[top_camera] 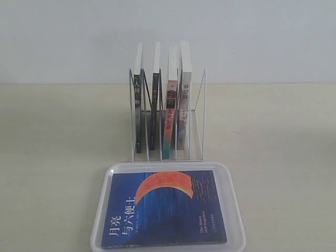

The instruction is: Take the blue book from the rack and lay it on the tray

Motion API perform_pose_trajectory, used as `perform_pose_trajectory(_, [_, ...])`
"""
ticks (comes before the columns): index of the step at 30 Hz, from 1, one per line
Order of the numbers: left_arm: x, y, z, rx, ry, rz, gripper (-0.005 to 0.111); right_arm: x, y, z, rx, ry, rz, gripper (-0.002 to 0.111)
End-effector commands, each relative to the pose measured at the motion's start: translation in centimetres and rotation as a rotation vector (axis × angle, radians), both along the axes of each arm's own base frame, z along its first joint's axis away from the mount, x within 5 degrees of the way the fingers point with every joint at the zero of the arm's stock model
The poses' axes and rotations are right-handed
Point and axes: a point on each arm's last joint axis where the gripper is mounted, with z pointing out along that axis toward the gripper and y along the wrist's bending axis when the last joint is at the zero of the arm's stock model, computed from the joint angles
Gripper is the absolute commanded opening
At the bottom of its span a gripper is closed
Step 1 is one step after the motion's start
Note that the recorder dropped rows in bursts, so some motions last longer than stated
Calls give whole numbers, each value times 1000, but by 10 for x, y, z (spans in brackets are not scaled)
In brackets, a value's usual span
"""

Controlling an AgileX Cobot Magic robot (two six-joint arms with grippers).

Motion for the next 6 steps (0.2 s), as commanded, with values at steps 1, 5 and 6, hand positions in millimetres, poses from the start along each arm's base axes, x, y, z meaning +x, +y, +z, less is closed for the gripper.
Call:
perform_pose_trajectory(1, [0, 0, 0, -1, -7, 1, 4, 0, 0, 1, -6, -10, -2, 0])
perform_pose_trajectory(5, [0, 0, 0, -1, -7, 1, 4, 0, 0, 1, -6, -10, -2, 0])
perform_pose_trajectory(6, [0, 0, 0, -1, -7, 1, 4, 0, 0, 1, -6, -8, -2, 0])
